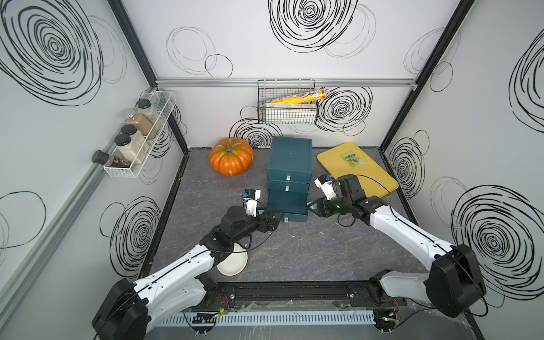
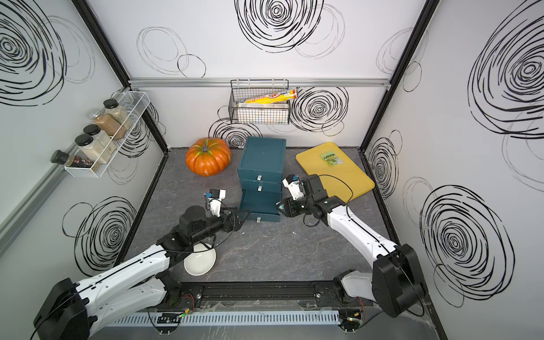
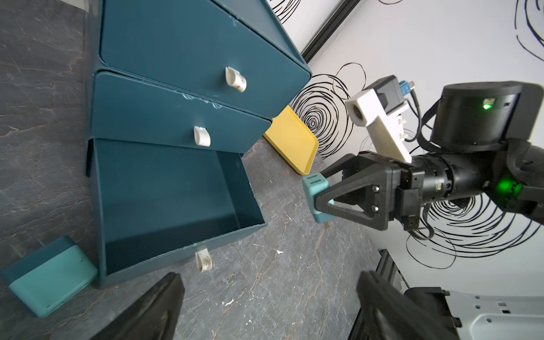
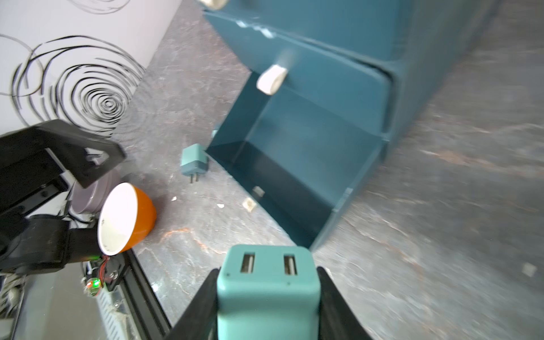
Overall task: Place the plugs into the drawer by color
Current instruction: Pick up the plug from the center of the board, then place the plug in the drawer.
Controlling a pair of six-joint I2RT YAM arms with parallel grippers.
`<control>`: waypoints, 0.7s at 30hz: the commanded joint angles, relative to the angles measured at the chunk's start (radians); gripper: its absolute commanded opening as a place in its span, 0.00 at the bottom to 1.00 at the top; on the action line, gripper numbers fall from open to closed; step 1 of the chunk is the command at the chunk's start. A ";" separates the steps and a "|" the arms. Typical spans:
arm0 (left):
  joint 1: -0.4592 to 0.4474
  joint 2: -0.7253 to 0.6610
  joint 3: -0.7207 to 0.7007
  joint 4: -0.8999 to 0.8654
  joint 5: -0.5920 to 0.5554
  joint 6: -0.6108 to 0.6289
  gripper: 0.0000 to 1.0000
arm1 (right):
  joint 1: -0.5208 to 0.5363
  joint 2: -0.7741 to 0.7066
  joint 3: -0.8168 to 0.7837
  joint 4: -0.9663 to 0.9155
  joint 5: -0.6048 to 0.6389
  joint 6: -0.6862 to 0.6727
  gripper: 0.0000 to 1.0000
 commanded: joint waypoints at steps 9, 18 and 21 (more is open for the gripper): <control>0.006 -0.036 -0.006 0.014 -0.039 0.011 0.98 | 0.210 0.238 0.229 -0.004 0.492 -0.043 0.05; 0.006 -0.013 0.008 0.001 -0.036 0.011 0.98 | 0.225 0.459 0.375 -0.143 0.697 0.003 0.04; 0.006 -0.020 0.006 -0.002 -0.035 0.012 0.98 | 0.227 0.465 0.362 -0.123 0.700 0.008 0.05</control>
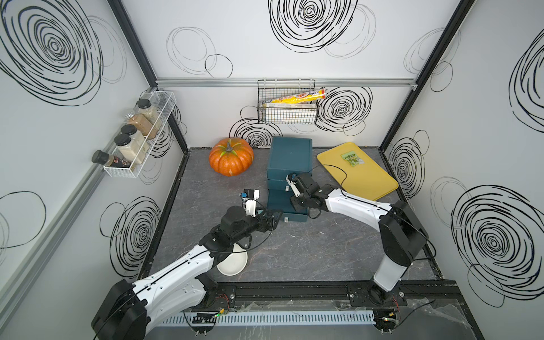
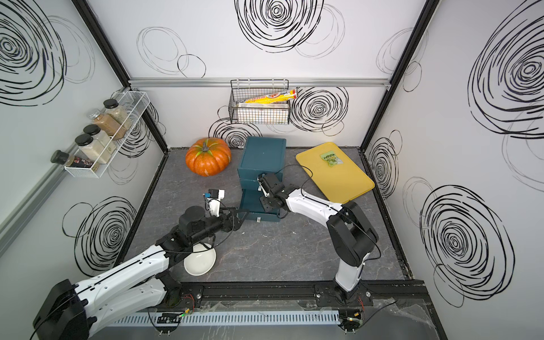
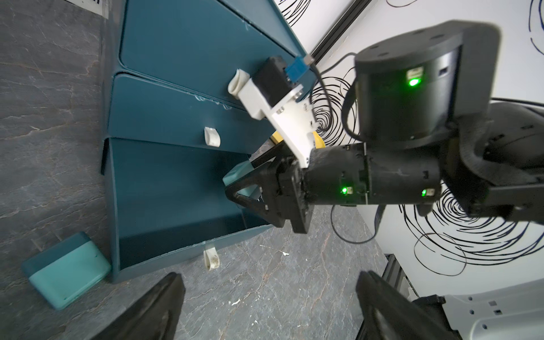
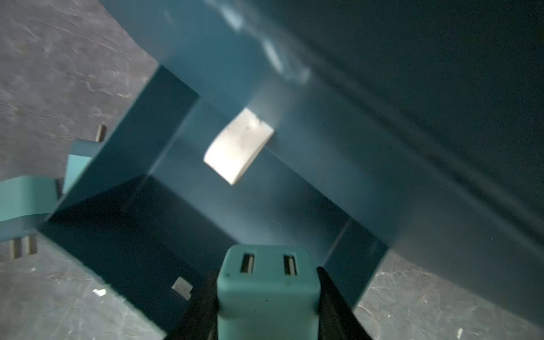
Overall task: Place the plugs into the drawer by color
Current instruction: Place the plug in the drawer.
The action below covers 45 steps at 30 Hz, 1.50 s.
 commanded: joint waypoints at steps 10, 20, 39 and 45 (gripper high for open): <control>0.006 -0.018 0.005 0.018 -0.008 0.010 0.98 | 0.005 0.118 0.064 -0.085 0.035 0.026 0.05; 0.006 -0.036 0.003 0.012 -0.009 0.010 0.98 | 0.006 0.236 0.199 -0.231 -0.049 -0.029 0.05; 0.006 -0.036 -0.002 0.013 -0.014 0.009 0.98 | 0.004 0.303 0.191 -0.282 -0.003 -0.063 0.29; 0.006 -0.030 -0.004 0.010 -0.023 0.012 0.98 | 0.005 0.293 0.171 -0.254 -0.010 -0.069 0.36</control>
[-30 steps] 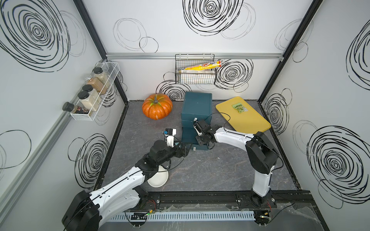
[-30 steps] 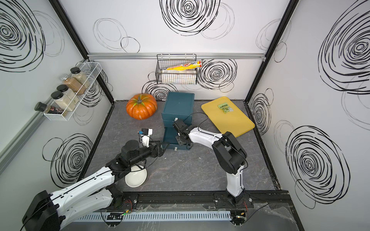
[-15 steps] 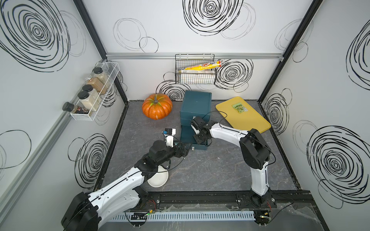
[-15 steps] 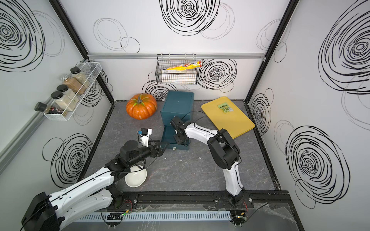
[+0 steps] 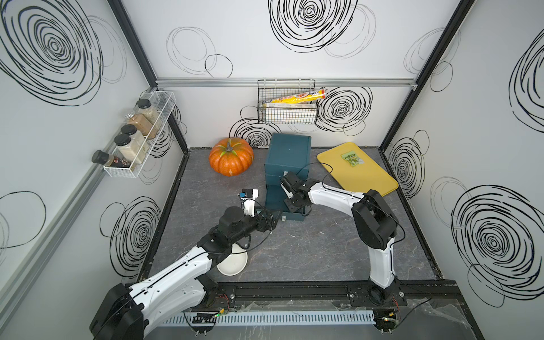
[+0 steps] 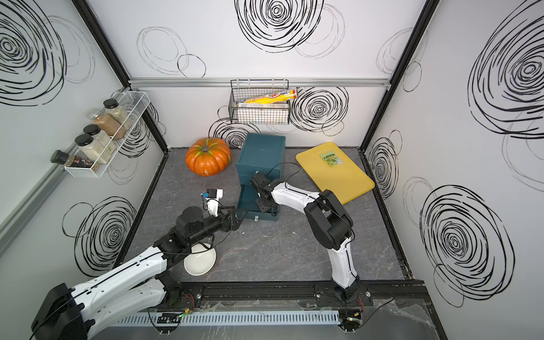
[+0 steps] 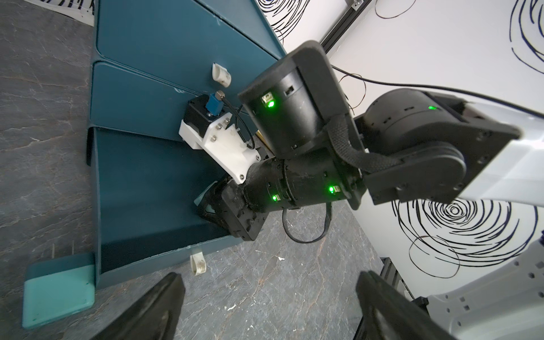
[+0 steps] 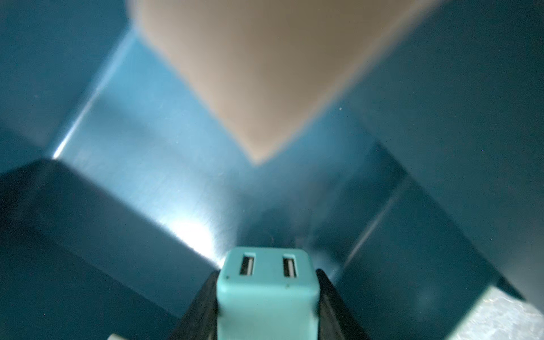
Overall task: Place the plugs into the drawer by color
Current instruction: Place the plug in the drawer.
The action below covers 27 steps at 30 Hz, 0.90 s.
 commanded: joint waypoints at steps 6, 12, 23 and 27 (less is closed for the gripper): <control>0.006 0.016 -0.001 0.005 -0.025 0.014 0.98 | -0.003 0.028 -0.072 -0.056 -0.025 -0.029 0.38; 0.006 0.023 0.052 -0.134 -0.156 0.037 0.98 | -0.003 -0.068 -0.115 0.016 -0.067 -0.027 0.50; 0.027 0.154 0.383 -0.725 -0.273 0.063 0.94 | -0.005 -0.159 -0.170 0.091 -0.129 -0.038 0.54; 0.030 0.314 0.452 -0.911 -0.276 0.085 0.91 | -0.005 -0.246 -0.213 0.148 -0.167 -0.042 0.54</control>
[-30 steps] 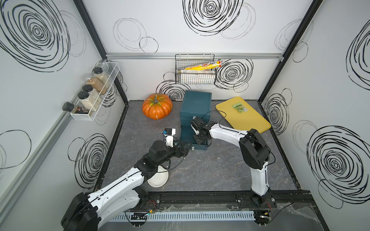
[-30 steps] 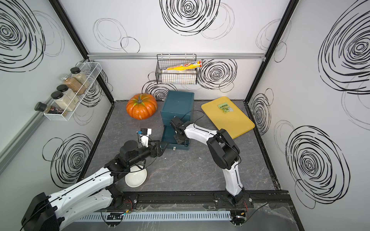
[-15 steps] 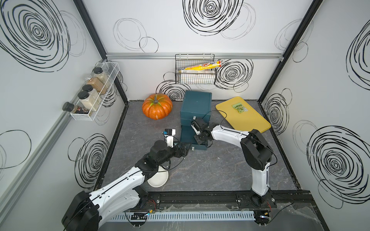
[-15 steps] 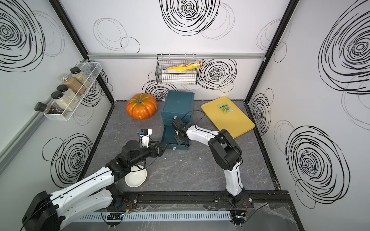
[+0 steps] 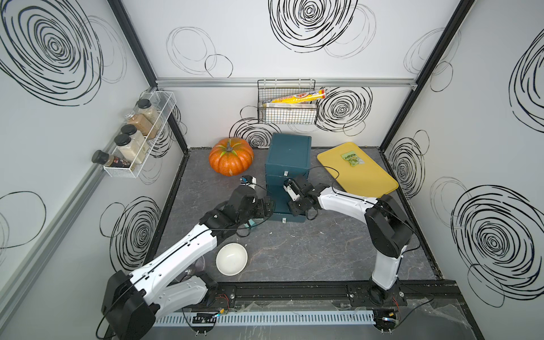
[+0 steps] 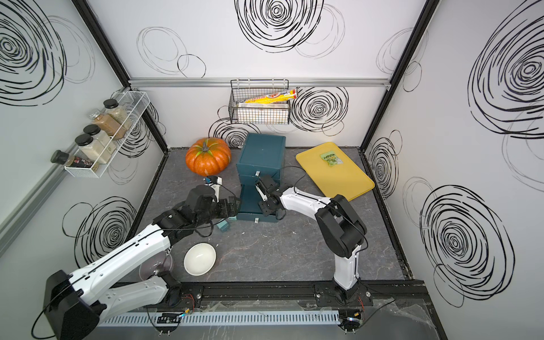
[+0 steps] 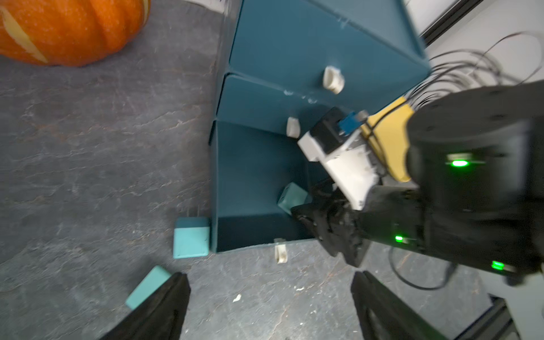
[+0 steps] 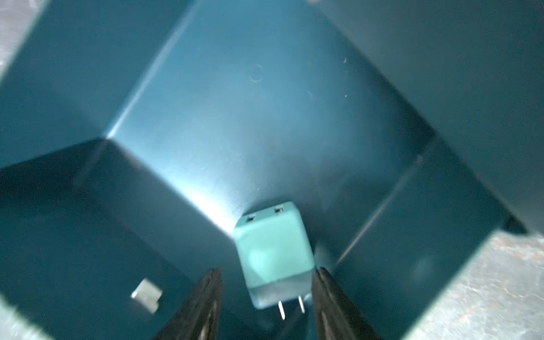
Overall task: Place the plugs into the drawer by color
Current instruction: Place the plug in the drawer, then pick up the plug from the center of the board.
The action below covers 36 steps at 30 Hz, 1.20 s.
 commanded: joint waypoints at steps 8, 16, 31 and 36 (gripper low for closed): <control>0.010 0.290 0.047 -0.301 -0.089 -0.029 0.87 | 0.001 -0.263 -0.138 0.095 -0.133 -0.030 0.54; 0.044 0.431 0.045 -0.249 -0.121 0.000 0.88 | 0.001 -0.356 -0.189 0.121 -0.135 -0.025 0.55; 0.093 0.505 0.050 -0.178 -0.072 0.044 0.79 | 0.001 -0.406 -0.213 0.142 -0.133 -0.029 0.55; 0.095 0.522 0.052 -0.163 -0.075 0.042 0.77 | 0.001 -0.415 -0.222 0.147 -0.130 -0.029 0.55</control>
